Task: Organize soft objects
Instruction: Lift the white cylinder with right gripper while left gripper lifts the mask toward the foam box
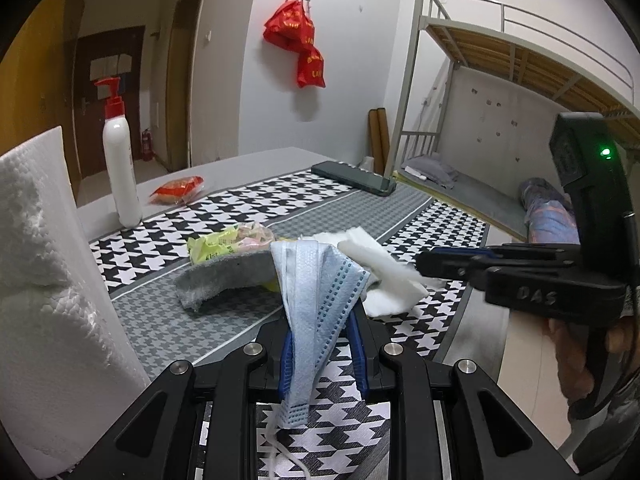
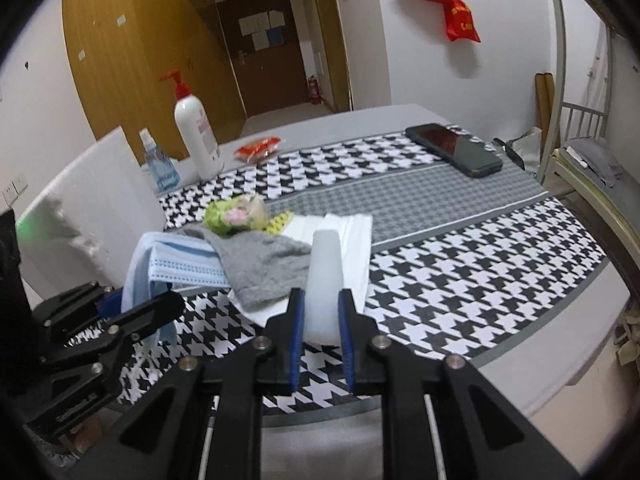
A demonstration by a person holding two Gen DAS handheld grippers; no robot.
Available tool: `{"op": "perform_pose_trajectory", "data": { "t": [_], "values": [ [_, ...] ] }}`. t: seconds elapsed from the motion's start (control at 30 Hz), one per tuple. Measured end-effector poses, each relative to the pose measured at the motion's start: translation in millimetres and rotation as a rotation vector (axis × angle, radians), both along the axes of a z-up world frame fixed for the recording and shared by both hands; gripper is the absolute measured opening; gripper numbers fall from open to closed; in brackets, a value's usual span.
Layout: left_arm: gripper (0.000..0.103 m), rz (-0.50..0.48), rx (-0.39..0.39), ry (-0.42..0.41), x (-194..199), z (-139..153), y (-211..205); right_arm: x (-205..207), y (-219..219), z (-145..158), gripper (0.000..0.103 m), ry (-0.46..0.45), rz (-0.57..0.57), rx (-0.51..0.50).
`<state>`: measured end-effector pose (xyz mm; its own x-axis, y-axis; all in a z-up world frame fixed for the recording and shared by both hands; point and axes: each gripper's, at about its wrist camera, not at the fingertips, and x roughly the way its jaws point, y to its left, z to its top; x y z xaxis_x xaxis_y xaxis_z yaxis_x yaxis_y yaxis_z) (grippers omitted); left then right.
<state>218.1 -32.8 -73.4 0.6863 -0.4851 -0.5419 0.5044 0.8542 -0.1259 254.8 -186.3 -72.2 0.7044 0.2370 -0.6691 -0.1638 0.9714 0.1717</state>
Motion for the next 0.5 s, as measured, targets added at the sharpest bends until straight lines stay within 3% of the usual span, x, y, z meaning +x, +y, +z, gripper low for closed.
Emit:
{"op": "perform_pose_trajectory", "data": {
  "t": [0.17,0.33,0.5],
  "values": [
    [0.025,-0.002,-0.022,-0.028,-1.1,4.4,2.9,-3.9,-4.8,7.0,0.018,-0.016,0.001,0.024],
    [0.025,-0.001,-0.013,-0.023,1.2,2.3,1.5,-4.3,8.9,-4.5,0.019,0.011,0.036,-0.038],
    [0.025,0.007,-0.018,-0.012,4.0,1.4,3.1,3.4,18.1,-20.6,0.032,0.015,0.026,-0.145]
  ]
}}
